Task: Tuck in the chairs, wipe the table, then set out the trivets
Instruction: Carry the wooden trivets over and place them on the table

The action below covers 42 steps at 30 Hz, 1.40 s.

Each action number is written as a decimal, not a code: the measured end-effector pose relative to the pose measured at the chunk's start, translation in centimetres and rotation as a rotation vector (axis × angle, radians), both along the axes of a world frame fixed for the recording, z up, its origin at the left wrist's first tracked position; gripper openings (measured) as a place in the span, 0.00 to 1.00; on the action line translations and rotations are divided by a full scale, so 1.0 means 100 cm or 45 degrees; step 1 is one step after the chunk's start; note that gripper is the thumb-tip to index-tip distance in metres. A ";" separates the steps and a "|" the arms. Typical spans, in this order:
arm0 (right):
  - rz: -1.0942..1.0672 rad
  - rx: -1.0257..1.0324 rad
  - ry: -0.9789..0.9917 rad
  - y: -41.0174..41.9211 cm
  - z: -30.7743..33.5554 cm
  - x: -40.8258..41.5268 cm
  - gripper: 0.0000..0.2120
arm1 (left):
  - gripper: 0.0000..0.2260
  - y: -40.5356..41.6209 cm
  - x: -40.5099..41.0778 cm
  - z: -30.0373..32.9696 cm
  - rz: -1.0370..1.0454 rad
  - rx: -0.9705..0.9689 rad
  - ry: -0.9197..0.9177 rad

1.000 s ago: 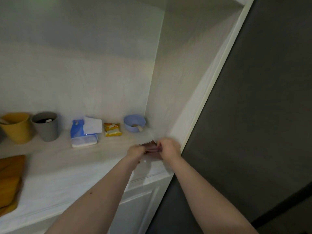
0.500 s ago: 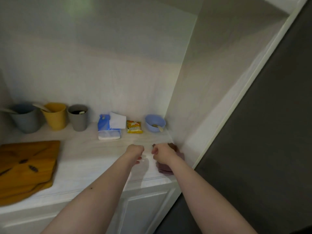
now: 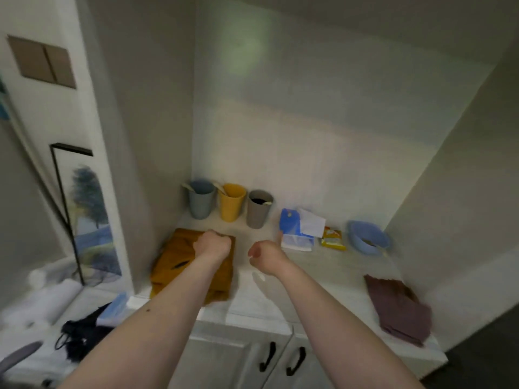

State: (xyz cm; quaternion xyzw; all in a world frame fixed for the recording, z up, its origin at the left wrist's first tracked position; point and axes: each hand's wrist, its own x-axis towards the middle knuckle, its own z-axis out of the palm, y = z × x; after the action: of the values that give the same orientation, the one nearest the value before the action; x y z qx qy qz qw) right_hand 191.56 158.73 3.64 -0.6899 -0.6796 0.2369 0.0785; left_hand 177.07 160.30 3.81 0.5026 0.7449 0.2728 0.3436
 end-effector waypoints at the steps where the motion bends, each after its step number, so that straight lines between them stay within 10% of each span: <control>1: 0.004 -0.001 0.021 0.003 -0.001 -0.014 0.13 | 0.18 0.000 -0.015 0.000 0.018 -0.025 0.109; 7: -0.032 -0.225 0.240 0.001 0.010 -0.054 0.04 | 0.28 -0.001 -0.060 -0.012 -0.017 -0.203 0.313; 16: -0.474 -0.435 0.697 0.009 0.000 -0.084 0.25 | 0.37 0.000 -0.065 -0.024 -0.046 -0.439 0.344; 23: -0.790 -0.659 0.899 0.006 -0.001 -0.081 0.04 | 0.35 0.005 -0.068 -0.020 -0.107 -0.443 0.386; 42: -0.873 -0.688 1.091 0.001 0.003 -0.095 0.14 | 0.32 0.005 -0.079 -0.017 -0.174 -0.445 0.361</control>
State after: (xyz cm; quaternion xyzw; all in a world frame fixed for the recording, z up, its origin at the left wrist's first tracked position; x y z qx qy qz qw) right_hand 182.09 158.82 3.96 -0.7083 -0.2427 0.6184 0.2388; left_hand 169.13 160.82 2.15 0.5182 0.7857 0.0425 0.3352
